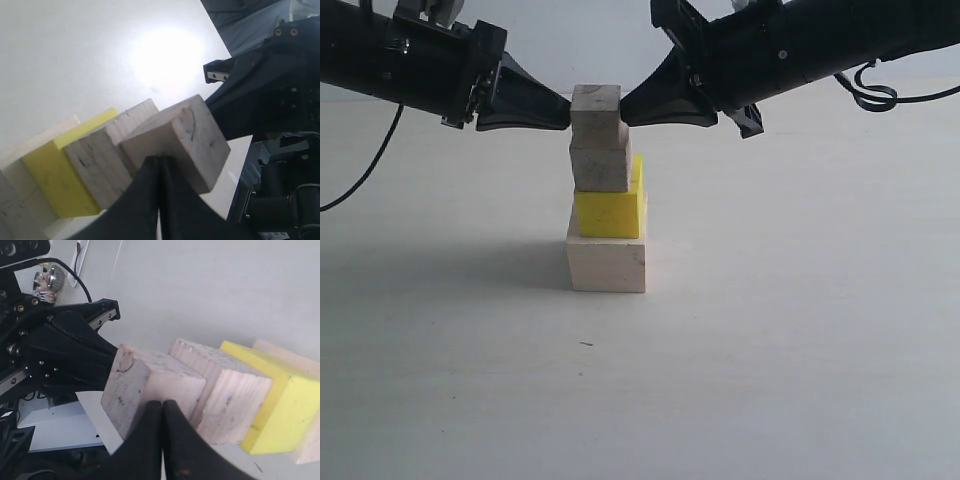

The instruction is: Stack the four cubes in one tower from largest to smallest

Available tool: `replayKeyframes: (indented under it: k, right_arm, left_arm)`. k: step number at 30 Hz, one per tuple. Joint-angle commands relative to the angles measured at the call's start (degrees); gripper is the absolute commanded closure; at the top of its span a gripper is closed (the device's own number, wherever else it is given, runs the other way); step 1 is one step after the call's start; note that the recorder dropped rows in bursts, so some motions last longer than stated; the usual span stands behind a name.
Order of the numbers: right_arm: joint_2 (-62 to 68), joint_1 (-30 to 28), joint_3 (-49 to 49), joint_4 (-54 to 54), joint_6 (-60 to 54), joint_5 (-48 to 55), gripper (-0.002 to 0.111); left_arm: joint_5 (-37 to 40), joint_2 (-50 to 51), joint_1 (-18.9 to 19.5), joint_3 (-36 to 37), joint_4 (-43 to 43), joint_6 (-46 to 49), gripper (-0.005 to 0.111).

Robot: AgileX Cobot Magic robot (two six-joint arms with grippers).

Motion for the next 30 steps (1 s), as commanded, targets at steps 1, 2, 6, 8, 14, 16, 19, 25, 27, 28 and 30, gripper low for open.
replayKeyframes:
  k: [1, 2, 6, 8, 14, 16, 19, 25, 27, 28, 30]
  right_arm:
    - [-0.63, 0.1, -0.52, -0.28, -0.06, -0.12, 0.108]
    - [-0.63, 0.1, -0.52, -0.28, -0.06, -0.12, 0.108]
    - [-0.63, 0.1, -0.52, -0.28, -0.06, -0.42, 0.108]
    - [-0.63, 0.1, -0.52, -0.28, -0.06, -0.63, 0.108]
    - [-0.63, 0.1, -0.52, -0.28, -0.06, -1.07, 0.108]
    - [-0.63, 0.1, -0.52, -0.28, -0.06, -1.07, 0.108]
    - [-0.63, 0.1, -0.52, -0.28, -0.06, -1.45, 0.108]
    - [-0.63, -0.39, -0.52, -0.28, -0.06, -3.98, 0.108]
    - [-0.63, -1.27, -0.41, -0.47, 0.64, -5.63, 0.108]
    - [-0.63, -1.69, -0.41, -1.57, 1.72, -7.29, 0.108]
    - [-0.63, -1.93, -0.41, -3.87, 3.47, -9.76, 0.108]
  left_arm:
    - [-0.61, -0.2, -0.45, -0.51, -0.01, -0.29, 0.107]
    - [-0.61, -0.2, -0.45, -0.51, -0.01, -0.29, 0.107]
    - [-0.76, -0.2, -0.45, -0.51, -0.01, -0.29, 0.107]
    - [-1.05, -0.2, -0.45, -0.51, -0.01, -0.29, 0.107]
    - [-1.46, -0.2, -0.45, -0.51, -0.23, -0.29, 0.107]
    - [-1.81, -0.2, -0.45, -0.51, -0.35, -0.29, 0.107]
    - [-1.81, -0.2, -0.45, -0.51, -0.45, -0.19, 0.107]
    - [-1.73, -0.2, 2.51, -0.51, -0.06, -0.14, 0.107]
    - [-1.17, -0.2, 4.08, -0.51, 0.3, -0.14, 0.107]
    - [-1.02, -0.2, 4.33, -0.15, 0.28, -0.14, 0.107]
    - [-1.02, -0.1, 4.18, 0.54, 0.28, 0.08, 0.107]
